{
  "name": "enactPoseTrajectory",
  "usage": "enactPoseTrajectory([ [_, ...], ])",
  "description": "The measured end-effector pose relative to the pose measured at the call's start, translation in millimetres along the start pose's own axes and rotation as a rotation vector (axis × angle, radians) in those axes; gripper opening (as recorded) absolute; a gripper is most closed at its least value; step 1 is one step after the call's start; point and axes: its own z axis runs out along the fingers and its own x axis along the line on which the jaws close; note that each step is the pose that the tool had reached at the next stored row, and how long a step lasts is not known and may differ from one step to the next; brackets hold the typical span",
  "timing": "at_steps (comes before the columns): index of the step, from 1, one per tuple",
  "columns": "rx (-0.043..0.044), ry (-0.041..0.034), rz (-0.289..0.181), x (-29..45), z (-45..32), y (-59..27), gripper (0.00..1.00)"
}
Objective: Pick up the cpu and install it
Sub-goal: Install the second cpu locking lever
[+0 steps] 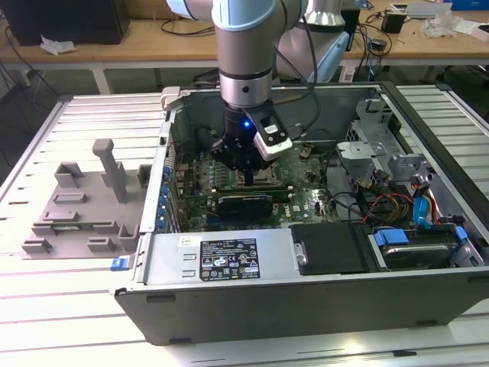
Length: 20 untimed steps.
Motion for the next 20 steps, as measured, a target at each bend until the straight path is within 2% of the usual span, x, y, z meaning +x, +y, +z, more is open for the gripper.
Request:
enactPoseTrajectory([
  [3,-0.0001,-0.0027,0.003,5.3,3.1,-0.3,0.11],
  [5,-0.0006,-0.009,0.002,8.9,5.4,-0.5,0.11],
  [7,-0.0023,-0.0148,-0.027,9.0,7.0,-0.4,0.11],
  [10,-0.0046,-0.0183,-0.069,9.4,7.7,-0.3,0.11],
  [16,-0.0057,-0.0294,-0.081,18.9,8.6,-1.1,0.11],
  [17,-0.0073,-0.0347,-0.082,21.8,9.6,-1.9,0.11],
  [19,-0.0116,-0.0402,-0.082,23.6,10.0,-3.9,0.11],
  [20,-0.0184,-0.0437,-0.082,24.5,10.2,-7.1,0.11],
])
